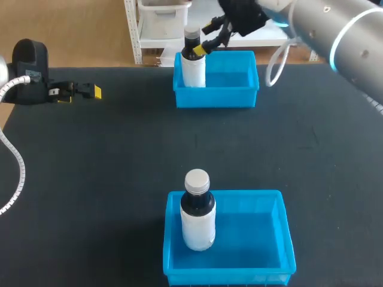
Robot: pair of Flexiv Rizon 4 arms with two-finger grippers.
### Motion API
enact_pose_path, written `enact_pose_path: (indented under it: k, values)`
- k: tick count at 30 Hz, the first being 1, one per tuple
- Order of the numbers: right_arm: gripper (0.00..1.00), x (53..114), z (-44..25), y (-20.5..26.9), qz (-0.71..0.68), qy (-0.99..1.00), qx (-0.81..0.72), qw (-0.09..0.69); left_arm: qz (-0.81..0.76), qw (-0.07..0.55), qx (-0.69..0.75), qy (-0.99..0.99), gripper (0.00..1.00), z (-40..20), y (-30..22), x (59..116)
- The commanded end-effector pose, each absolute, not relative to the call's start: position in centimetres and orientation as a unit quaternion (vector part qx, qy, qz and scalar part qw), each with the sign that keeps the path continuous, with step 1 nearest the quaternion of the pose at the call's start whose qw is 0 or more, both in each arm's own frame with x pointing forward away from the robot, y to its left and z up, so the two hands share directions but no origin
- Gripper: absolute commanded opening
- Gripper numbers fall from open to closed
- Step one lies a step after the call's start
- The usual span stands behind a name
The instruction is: Pick up the bottle, and place it in the far bin if it is heavy, or in the near bin if it is light.
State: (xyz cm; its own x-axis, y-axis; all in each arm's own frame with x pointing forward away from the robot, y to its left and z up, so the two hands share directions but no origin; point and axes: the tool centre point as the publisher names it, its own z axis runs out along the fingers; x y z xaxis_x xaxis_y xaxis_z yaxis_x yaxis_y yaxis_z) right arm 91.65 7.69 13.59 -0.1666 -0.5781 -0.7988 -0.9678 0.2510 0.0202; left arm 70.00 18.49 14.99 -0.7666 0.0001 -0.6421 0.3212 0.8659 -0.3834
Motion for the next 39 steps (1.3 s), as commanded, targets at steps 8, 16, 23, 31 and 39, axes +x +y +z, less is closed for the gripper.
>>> enact_pose_path:
  k: [8,16,23,31,39]
  values:
    - [1.0,84.7,17.7,1.1,0.298,0.703,-0.544,0.347,-0.243,0.33,0.088,0.908,1.0,15.0,18.5,70.0]
    - [1.0,79.4,18.7,0.4,0.292,0.701,-0.545,0.356,-0.243,0.33,0.088,0.908,1.0,15.0,18.5,70.0]
    - [1.0,75.3,18.8,0.7,0.296,0.702,-0.54,0.357,-0.243,0.33,0.088,0.908,1.0,15.0,18.5,70.0]
    - [1.0,72.2,18.7,1.3,0.286,0.716,-0.534,0.347,-0.243,0.33,0.088,0.908,1.0,15.0,18.5,70.0]
    - [1.0,71.5,18.9,1.3,0.297,0.719,-0.523,0.349,-0.243,0.33,0.088,0.908,1.0,15.0,18.5,70.0]
